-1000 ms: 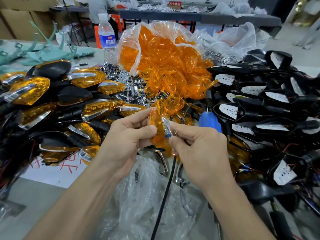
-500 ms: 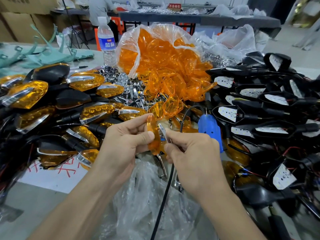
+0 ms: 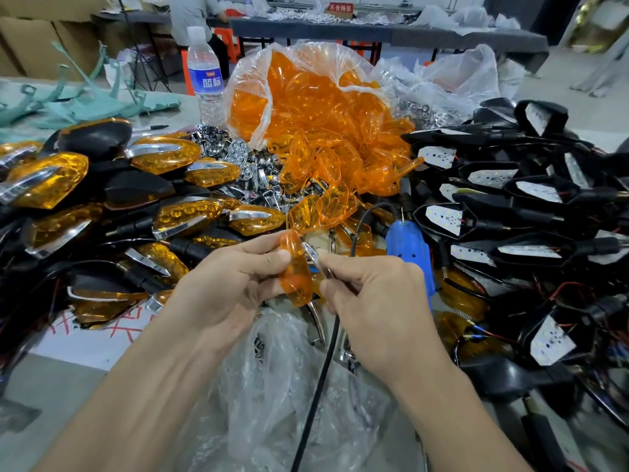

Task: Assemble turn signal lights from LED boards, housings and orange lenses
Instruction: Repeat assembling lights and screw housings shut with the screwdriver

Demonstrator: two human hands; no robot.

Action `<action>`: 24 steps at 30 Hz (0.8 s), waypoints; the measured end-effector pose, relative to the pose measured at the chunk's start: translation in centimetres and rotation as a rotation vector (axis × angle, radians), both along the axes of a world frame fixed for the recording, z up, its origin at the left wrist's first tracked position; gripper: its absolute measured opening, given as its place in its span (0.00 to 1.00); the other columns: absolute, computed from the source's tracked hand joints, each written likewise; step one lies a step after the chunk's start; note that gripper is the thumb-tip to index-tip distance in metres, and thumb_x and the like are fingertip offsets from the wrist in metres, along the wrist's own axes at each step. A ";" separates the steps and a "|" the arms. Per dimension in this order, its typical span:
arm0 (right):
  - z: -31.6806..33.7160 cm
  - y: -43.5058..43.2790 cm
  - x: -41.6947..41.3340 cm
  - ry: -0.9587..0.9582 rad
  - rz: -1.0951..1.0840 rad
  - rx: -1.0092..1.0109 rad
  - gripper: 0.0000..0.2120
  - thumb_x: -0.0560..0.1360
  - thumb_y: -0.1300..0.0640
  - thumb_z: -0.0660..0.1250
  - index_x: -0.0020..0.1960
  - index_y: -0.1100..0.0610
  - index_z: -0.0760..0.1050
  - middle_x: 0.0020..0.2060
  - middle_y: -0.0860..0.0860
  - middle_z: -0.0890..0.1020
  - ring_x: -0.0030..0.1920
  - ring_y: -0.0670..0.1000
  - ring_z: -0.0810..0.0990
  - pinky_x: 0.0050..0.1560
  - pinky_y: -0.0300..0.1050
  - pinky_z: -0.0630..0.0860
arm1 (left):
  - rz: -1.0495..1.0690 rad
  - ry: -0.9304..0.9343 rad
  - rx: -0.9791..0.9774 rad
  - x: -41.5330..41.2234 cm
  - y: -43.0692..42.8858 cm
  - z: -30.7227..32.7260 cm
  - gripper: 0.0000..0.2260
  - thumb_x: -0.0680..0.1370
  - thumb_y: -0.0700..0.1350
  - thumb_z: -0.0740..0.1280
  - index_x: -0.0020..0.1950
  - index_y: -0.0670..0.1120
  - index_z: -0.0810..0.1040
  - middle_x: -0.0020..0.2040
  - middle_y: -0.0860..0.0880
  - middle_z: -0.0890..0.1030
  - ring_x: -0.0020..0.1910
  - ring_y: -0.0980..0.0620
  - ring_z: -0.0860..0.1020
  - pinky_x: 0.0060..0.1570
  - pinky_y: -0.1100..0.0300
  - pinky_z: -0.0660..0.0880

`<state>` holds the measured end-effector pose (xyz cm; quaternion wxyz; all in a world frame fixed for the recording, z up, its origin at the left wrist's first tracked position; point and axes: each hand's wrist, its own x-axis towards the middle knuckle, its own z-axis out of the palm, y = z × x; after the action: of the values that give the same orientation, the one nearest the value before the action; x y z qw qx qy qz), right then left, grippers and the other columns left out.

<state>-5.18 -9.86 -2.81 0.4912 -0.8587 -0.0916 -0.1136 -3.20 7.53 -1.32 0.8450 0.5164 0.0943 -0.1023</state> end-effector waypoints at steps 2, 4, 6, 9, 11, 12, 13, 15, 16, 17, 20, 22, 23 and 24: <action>0.1 0.1 -0.2 -0.002 0.014 0.060 0.24 0.76 0.57 0.72 0.59 0.29 0.74 0.38 0.47 0.87 0.36 0.54 0.84 0.42 0.54 0.83 | 0.046 -0.052 0.019 -0.2 -0.4 -0.2 0.22 0.67 0.35 0.69 0.61 0.38 0.82 0.47 0.42 0.88 0.40 0.48 0.88 0.34 0.63 0.82; 0.1 0.4 -0.4 0.018 0.023 0.124 0.21 0.75 0.55 0.71 0.56 0.29 0.75 0.41 0.51 0.87 0.36 0.57 0.85 0.40 0.59 0.84 | 0.112 -0.156 0.103 -0.6 -0.9 -0.6 0.24 0.67 0.36 0.71 0.63 0.41 0.82 0.48 0.40 0.88 0.43 0.47 0.87 0.37 0.61 0.82; 0.0 0.7 -0.4 0.057 0.019 0.233 0.24 0.77 0.58 0.72 0.46 0.25 0.81 0.39 0.50 0.87 0.33 0.53 0.86 0.38 0.59 0.85 | 0.177 -0.305 0.267 -0.9 -1.3 -1.1 0.24 0.69 0.33 0.73 0.64 0.46 0.83 0.49 0.39 0.87 0.45 0.47 0.86 0.41 0.60 0.82; -0.3 0.9 -0.3 0.107 0.013 0.310 0.29 0.77 0.61 0.73 0.42 0.23 0.80 0.41 0.50 0.88 0.35 0.54 0.87 0.38 0.58 0.86 | 0.269 -0.511 0.639 -0.9 -1.4 -1.8 0.27 0.73 0.28 0.74 0.65 0.54 0.83 0.41 0.49 0.84 0.41 0.52 0.81 0.46 0.58 0.82; -0.4 0.9 -0.1 0.100 0.012 0.281 0.23 0.77 0.58 0.73 0.50 0.26 0.81 0.41 0.50 0.88 0.37 0.58 0.86 0.39 0.60 0.85 | 0.285 -0.521 0.739 -0.9 -1.5 -1.7 0.27 0.74 0.29 0.74 0.65 0.56 0.83 0.41 0.51 0.84 0.41 0.53 0.81 0.46 0.57 0.82; -0.5 0.8 -0.1 0.083 0.012 0.242 0.21 0.77 0.56 0.72 0.52 0.26 0.80 0.39 0.49 0.88 0.38 0.59 0.86 0.39 0.60 0.85 | 0.269 -0.474 0.670 -0.9 -1.5 -1.5 0.26 0.74 0.29 0.74 0.65 0.54 0.83 0.42 0.51 0.85 0.41 0.54 0.82 0.44 0.58 0.83; -0.5 0.6 0.0 0.062 0.016 0.192 0.19 0.76 0.54 0.71 0.53 0.28 0.81 0.37 0.50 0.86 0.37 0.59 0.84 0.38 0.60 0.84 | 0.238 -0.391 0.515 -0.9 -1.4 -1.2 0.24 0.73 0.29 0.73 0.64 0.50 0.84 0.44 0.49 0.87 0.41 0.54 0.84 0.40 0.61 0.82; -0.6 0.4 0.1 0.028 0.029 0.097 0.14 0.75 0.51 0.68 0.57 0.35 0.80 0.34 0.51 0.84 0.35 0.59 0.82 0.37 0.58 0.83 | 0.144 -0.183 0.178 -0.4 -0.9 -0.5 0.21 0.70 0.33 0.72 0.62 0.42 0.83 0.46 0.44 0.88 0.41 0.51 0.87 0.36 0.63 0.82; -0.6 0.4 0.2 0.018 0.035 0.077 0.14 0.74 0.51 0.67 0.58 0.38 0.79 0.35 0.52 0.84 0.35 0.59 0.82 0.37 0.58 0.83 | 0.108 -0.106 0.082 -0.2 -0.5 -0.4 0.22 0.68 0.34 0.71 0.62 0.39 0.82 0.46 0.43 0.88 0.39 0.51 0.87 0.34 0.64 0.81; -0.6 0.4 0.1 0.017 0.042 0.083 0.14 0.75 0.52 0.67 0.58 0.38 0.79 0.37 0.52 0.85 0.36 0.59 0.83 0.38 0.59 0.84 | 0.088 -0.066 0.041 -0.1 -0.3 -0.3 0.23 0.67 0.35 0.70 0.62 0.38 0.82 0.45 0.43 0.88 0.37 0.51 0.87 0.32 0.65 0.81; -0.7 0.6 -0.1 0.034 0.047 0.166 0.13 0.75 0.52 0.68 0.53 0.34 0.83 0.37 0.51 0.86 0.36 0.59 0.85 0.38 0.60 0.85 | 0.104 -0.145 0.079 -0.4 -0.6 -0.5 0.23 0.68 0.35 0.71 0.64 0.39 0.82 0.47 0.43 0.88 0.39 0.50 0.87 0.34 0.65 0.81; -0.4 0.8 -0.2 0.051 0.028 0.251 0.20 0.76 0.56 0.71 0.45 0.28 0.82 0.35 0.51 0.86 0.35 0.58 0.86 0.36 0.60 0.85 | 0.172 -0.328 0.283 -0.8 -1.2 -1.1 0.23 0.72 0.30 0.72 0.65 0.45 0.84 0.46 0.44 0.88 0.42 0.50 0.86 0.39 0.61 0.83; -0.2 0.9 -0.3 0.069 0.030 0.293 0.23 0.77 0.59 0.71 0.44 0.27 0.82 0.36 0.51 0.87 0.35 0.57 0.86 0.36 0.59 0.85 | 0.224 -0.427 0.436 -0.8 -1.3 -1.4 0.25 0.73 0.28 0.73 0.64 0.50 0.84 0.45 0.46 0.87 0.42 0.51 0.85 0.42 0.58 0.83; -0.2 0.9 -0.3 0.086 0.042 0.331 0.25 0.78 0.62 0.71 0.45 0.29 0.82 0.37 0.51 0.88 0.35 0.57 0.86 0.37 0.59 0.86 | 0.252 -0.499 0.554 -0.7 -1.5 -1.6 0.27 0.73 0.27 0.73 0.63 0.54 0.84 0.43 0.47 0.86 0.42 0.51 0.83 0.45 0.56 0.83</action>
<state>-5.49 -8.98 -3.00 0.6317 -0.7681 -0.0684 -0.0798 -3.90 6.08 -2.90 0.6765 0.7183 -0.0273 0.1602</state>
